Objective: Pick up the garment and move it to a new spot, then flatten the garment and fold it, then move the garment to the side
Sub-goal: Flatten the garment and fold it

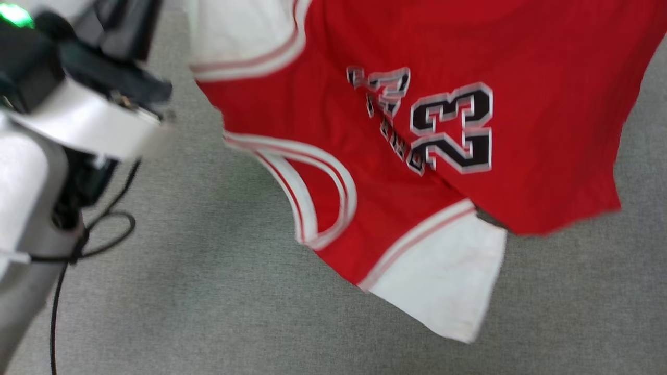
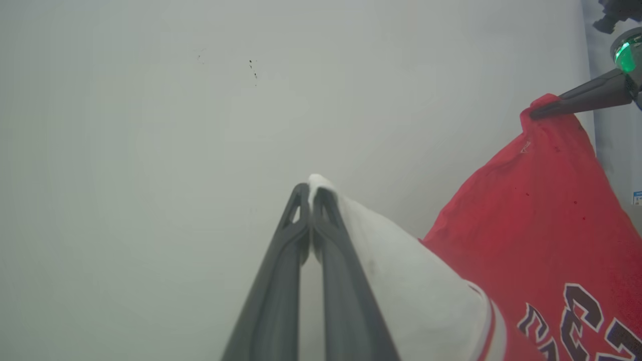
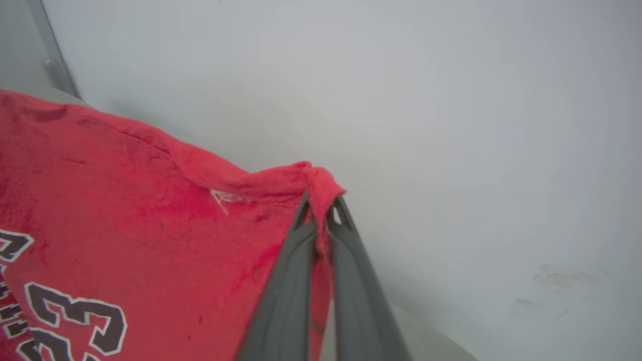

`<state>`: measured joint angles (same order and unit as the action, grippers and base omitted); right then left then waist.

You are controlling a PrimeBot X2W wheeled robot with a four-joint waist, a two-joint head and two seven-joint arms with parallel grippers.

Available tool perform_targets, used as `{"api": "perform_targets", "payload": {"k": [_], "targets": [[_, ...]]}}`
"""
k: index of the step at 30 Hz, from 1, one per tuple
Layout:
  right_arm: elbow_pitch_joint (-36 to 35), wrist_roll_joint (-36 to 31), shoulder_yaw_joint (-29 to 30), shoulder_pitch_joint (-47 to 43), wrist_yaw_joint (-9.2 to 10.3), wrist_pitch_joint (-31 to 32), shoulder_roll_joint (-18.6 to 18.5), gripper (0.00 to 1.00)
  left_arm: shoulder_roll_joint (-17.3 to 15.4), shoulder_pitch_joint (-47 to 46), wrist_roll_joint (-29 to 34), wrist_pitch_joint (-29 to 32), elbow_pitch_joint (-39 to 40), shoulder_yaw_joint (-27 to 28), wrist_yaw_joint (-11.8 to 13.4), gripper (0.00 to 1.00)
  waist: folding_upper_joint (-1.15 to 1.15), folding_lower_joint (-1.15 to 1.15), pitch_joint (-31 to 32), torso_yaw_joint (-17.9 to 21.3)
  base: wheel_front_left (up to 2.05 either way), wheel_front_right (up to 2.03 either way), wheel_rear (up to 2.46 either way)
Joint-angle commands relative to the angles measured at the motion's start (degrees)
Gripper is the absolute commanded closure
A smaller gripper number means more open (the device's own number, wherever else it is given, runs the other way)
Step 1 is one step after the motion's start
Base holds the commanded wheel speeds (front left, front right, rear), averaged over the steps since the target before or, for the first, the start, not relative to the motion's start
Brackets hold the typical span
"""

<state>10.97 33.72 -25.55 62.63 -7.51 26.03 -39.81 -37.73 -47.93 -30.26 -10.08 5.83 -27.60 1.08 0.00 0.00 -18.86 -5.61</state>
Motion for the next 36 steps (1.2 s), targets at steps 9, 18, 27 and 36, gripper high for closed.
{"api": "perform_targets", "payload": {"k": [9, 18, 27, 36], "targets": [[9.3, -9.5, 4.3, 19.0, 0.04, -3.6, 8.7, 1.00, 2.0, -23.1, 1.3, 1.9, -9.4, 1.2, -5.4, 1.00, 0.00, 0.00, -8.6, 1.8, 0.00, 0.00, 0.00], [19.4, -15.6, 3.7, 35.2, 0.04, -7.7, 13.2, 1.00, 3.6, -42.9, 2.1, 0.4, -22.0, -0.4, -8.0, 1.00, 0.00, 0.00, -12.5, 1.9, 0.00, 0.00, 0.00], [28.2, -17.1, -0.6, 45.1, 0.04, -12.0, 15.5, 1.00, 4.4, -56.3, 0.2, -3.0, -32.3, -5.6, -8.5, 1.00, 0.00, 0.00, -14.6, 2.0, 0.00, 0.00, 0.00], [34.5, -13.5, -8.6, 42.3, 0.04, -16.2, 15.6, 1.00, 3.5, -53.6, -5.0, -4.8, -36.6, -11.7, -8.5, 1.00, 0.00, 0.00, -17.3, 1.9, 0.00, 0.00, 0.00]]}}
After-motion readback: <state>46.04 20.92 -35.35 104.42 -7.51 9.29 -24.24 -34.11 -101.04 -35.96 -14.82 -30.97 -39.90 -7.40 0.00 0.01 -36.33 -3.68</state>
